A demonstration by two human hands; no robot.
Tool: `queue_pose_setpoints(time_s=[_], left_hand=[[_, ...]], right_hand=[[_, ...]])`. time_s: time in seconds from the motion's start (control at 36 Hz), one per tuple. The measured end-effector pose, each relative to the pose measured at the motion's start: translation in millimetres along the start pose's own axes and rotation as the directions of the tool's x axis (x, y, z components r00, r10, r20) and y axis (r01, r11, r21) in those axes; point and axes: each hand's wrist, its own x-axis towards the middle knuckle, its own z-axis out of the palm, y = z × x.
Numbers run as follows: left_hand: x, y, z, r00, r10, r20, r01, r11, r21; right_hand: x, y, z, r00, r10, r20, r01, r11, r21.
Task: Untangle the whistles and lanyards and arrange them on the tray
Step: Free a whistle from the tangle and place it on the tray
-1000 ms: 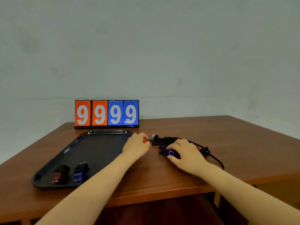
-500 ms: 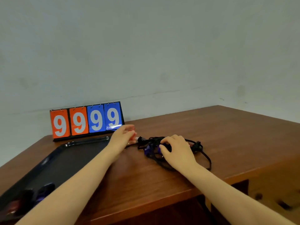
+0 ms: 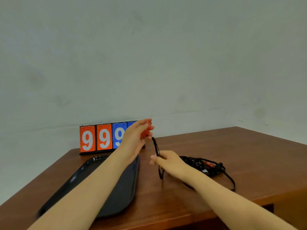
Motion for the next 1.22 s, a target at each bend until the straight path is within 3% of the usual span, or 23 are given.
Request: queue_pose_setpoints(time_s=[0.08,0.17,0.22,0.28,0.39,0.56,0.64,0.75,0.81,0.94,1.03,1.14,1.17,1.22], left_hand=[[5.0,7.2,-24.0,0.994,0.018,-0.110,-0.010,0.998,0.068],[12.5,10.7,-56.5,0.973,-0.032,-0.230,0.022,0.999,-0.047],[17.4,9.8,-76.1,0.946,-0.071,-0.317,0.025,0.989,-0.147],[20.4,5.7,-91.9,0.919,-0.091,-0.383,0.003,0.974,-0.225],[23.0,-5.7,-105.0,0.898,-0.097,-0.429,-0.006,0.973,-0.232],[31.2,-25.1,-90.6,0.876,-0.095,-0.472,0.043,0.992,-0.120],[36.0,-31.2,-76.1,0.869,-0.129,-0.478,0.091,0.991,-0.102],[42.5,-44.2,-55.6,0.879,-0.108,-0.465,0.147,0.988,0.048],[42.6,-54.7,-44.5,0.901,-0.069,-0.428,0.161,0.970,0.181],[44.4,-94.6,-21.2,0.971,-0.023,-0.238,0.153,0.827,0.542],[44.4,-119.2,-17.1,0.993,-0.006,-0.120,0.099,0.603,0.792],[47.2,-142.3,-13.6,0.969,-0.188,-0.164,0.217,0.314,0.924],[48.5,-146.1,-11.2,0.966,-0.187,-0.178,0.227,0.285,0.931],[51.8,-150.8,-4.0,0.982,-0.087,-0.169,0.189,0.348,0.918]], right_hand=[[7.7,-8.8,-22.0,0.997,0.069,-0.027,-0.066,0.994,0.089],[17.3,-12.6,-54.9,0.989,0.131,-0.068,-0.107,0.955,0.277],[25.1,-13.2,-78.3,0.978,0.203,-0.053,-0.136,0.803,0.580],[30.5,-14.5,-100.1,0.973,0.222,-0.057,-0.104,0.650,0.752],[35.9,-21.2,-129.0,0.969,0.218,-0.115,-0.012,0.510,0.860],[42.1,-39.4,-138.0,0.962,0.188,-0.198,0.105,0.415,0.904],[48.6,-52.3,-139.6,0.932,0.170,-0.321,0.204,0.487,0.849],[53.6,-56.4,-143.3,0.914,0.036,-0.405,0.194,0.836,0.513],[53.1,-50.3,-141.7,0.927,0.000,-0.374,0.141,0.926,0.350],[46.6,-21.3,-137.9,0.942,0.050,-0.333,0.057,0.951,0.303],[39.0,0.4,-133.4,0.947,0.099,-0.304,0.009,0.942,0.335],[27.2,23.0,-128.1,0.961,0.123,-0.246,-0.041,0.948,0.315],[25.0,27.7,-127.4,0.964,0.125,-0.235,-0.049,0.951,0.306],[22.4,35.7,-125.5,0.968,0.126,-0.217,-0.059,0.954,0.293]])
